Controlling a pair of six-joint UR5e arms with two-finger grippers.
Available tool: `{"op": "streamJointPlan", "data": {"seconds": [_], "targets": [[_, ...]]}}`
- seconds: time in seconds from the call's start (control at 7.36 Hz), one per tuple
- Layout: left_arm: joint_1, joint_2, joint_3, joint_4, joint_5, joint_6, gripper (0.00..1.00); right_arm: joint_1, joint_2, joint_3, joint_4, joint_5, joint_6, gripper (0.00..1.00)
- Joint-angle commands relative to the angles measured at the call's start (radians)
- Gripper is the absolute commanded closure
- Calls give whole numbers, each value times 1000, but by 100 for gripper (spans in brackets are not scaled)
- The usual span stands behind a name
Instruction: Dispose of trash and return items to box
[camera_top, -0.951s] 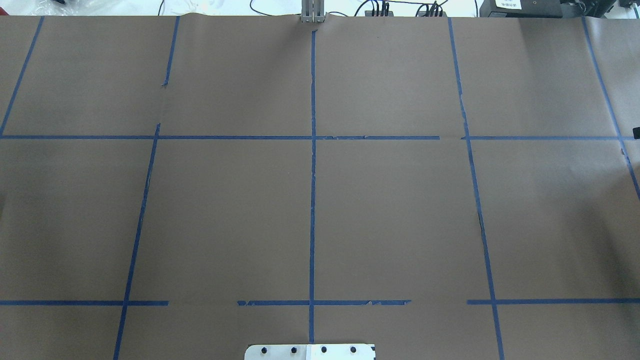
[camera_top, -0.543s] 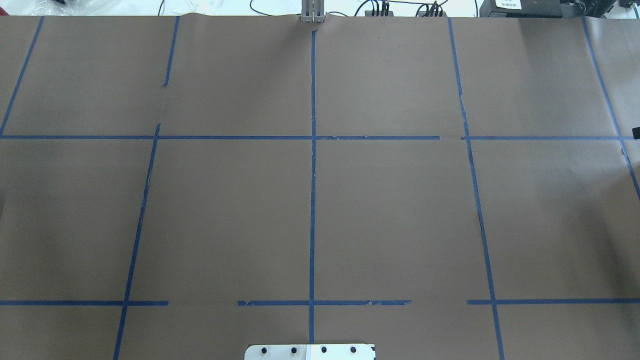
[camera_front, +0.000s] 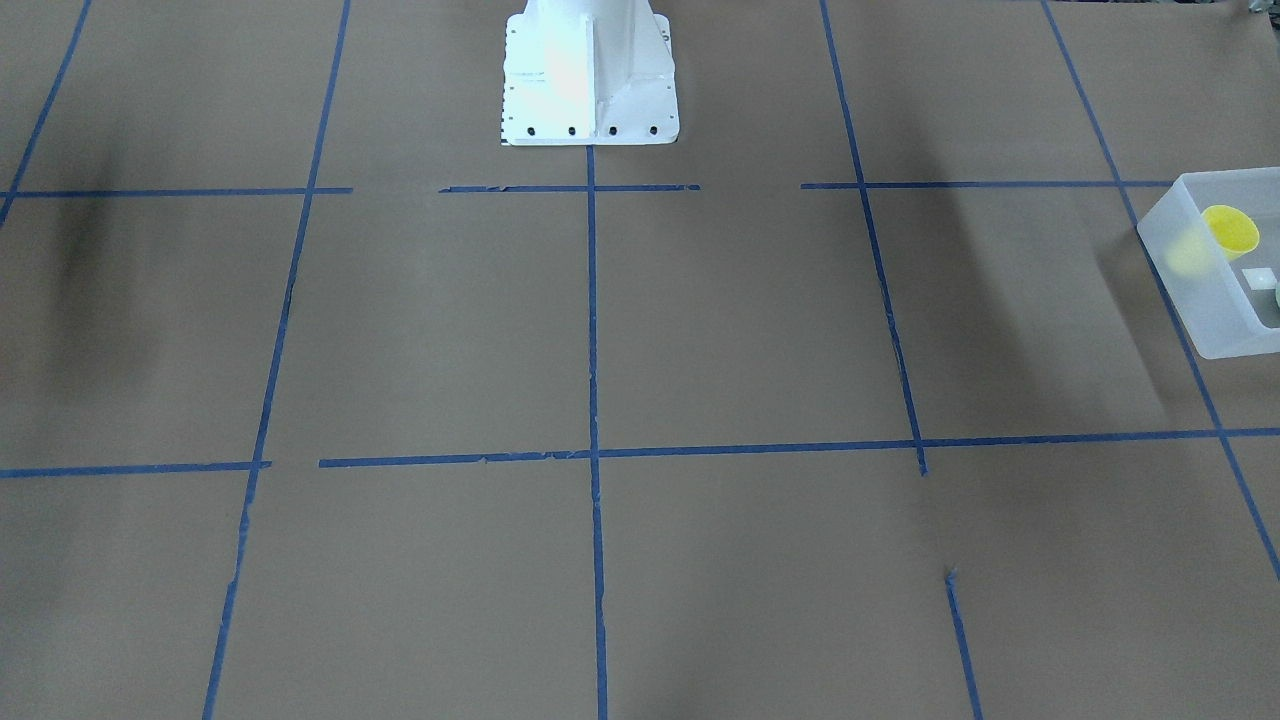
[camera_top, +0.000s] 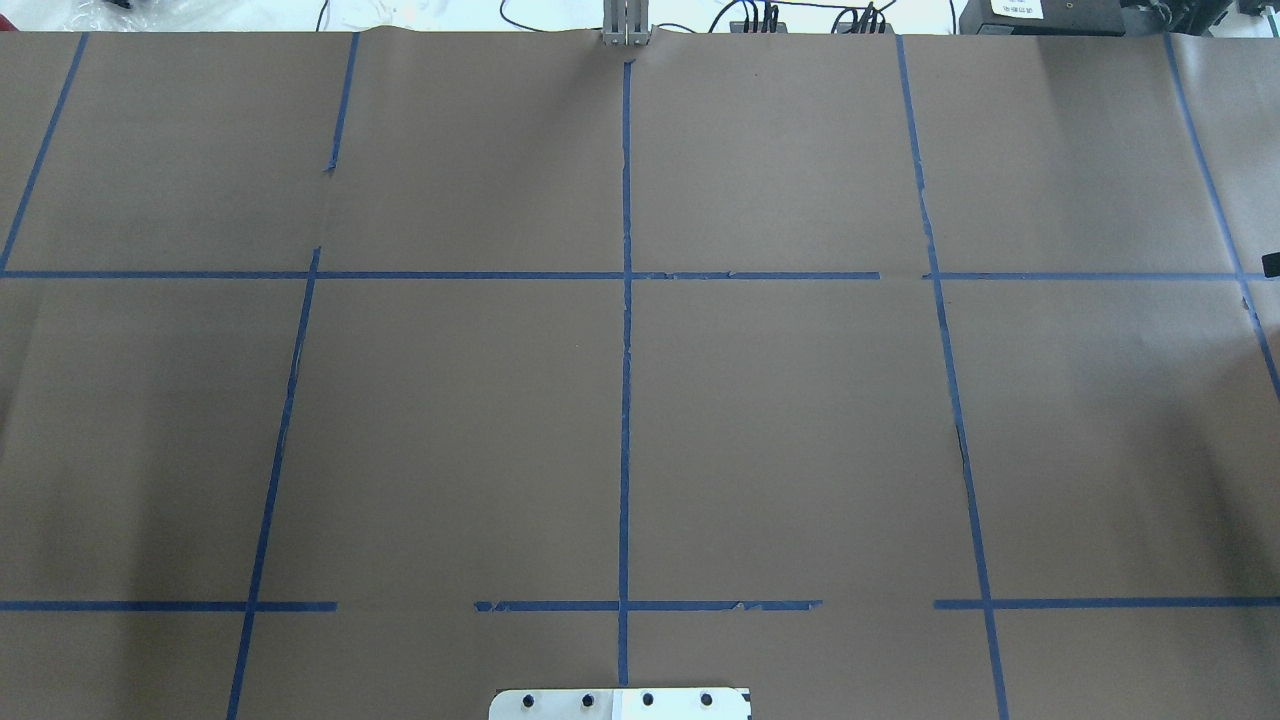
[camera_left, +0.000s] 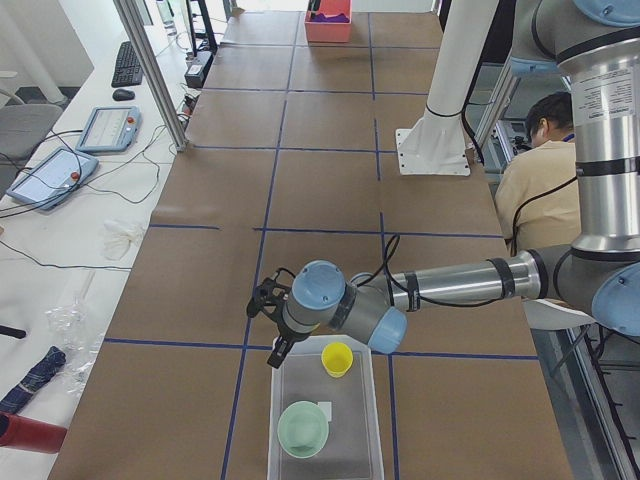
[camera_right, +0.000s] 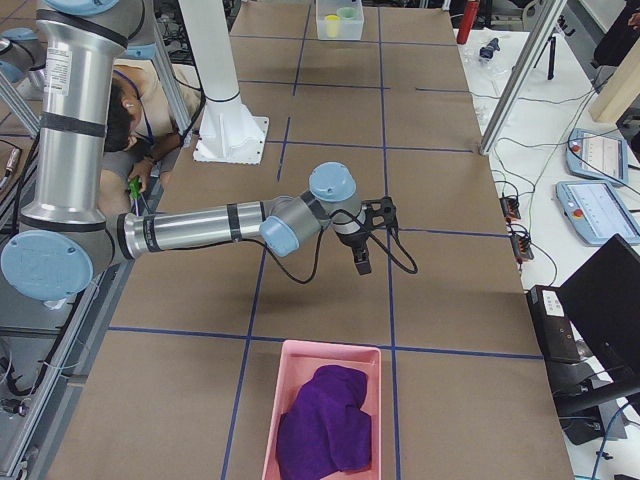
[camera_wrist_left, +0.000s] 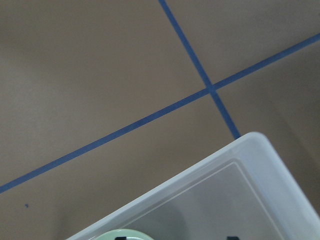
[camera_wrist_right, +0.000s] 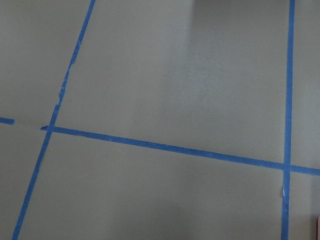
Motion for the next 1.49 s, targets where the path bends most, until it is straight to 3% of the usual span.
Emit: {"op": "streamJointPlan", "data": {"seconds": [0.0, 0.27, 0.41, 0.54, 0.81, 1.09, 1.36], "targets": [[-4, 67, -116, 210, -8, -1, 0, 1, -6, 0, -1, 1, -9, 0], [-6, 76, -104, 223, -14, -1, 0, 3, -46, 0, -13, 4, -94, 0], [-12, 64, -114, 324, -34, -1, 0, 3, -80, 2, -15, 39, -116, 0], [-15, 44, -119, 458, -28, 21, 0, 8, -118, 3, -12, 135, -117, 0], [-44, 44, -150, 489, -28, 169, 0, 75, -181, -1, -6, 176, -119, 0], [-50, 36, -138, 499, -28, 170, 0, 129, -181, 3, -18, 180, -122, 0], [-56, 38, -151, 499, -28, 171, 0, 138, -178, 5, -138, 170, -146, 0]]}}
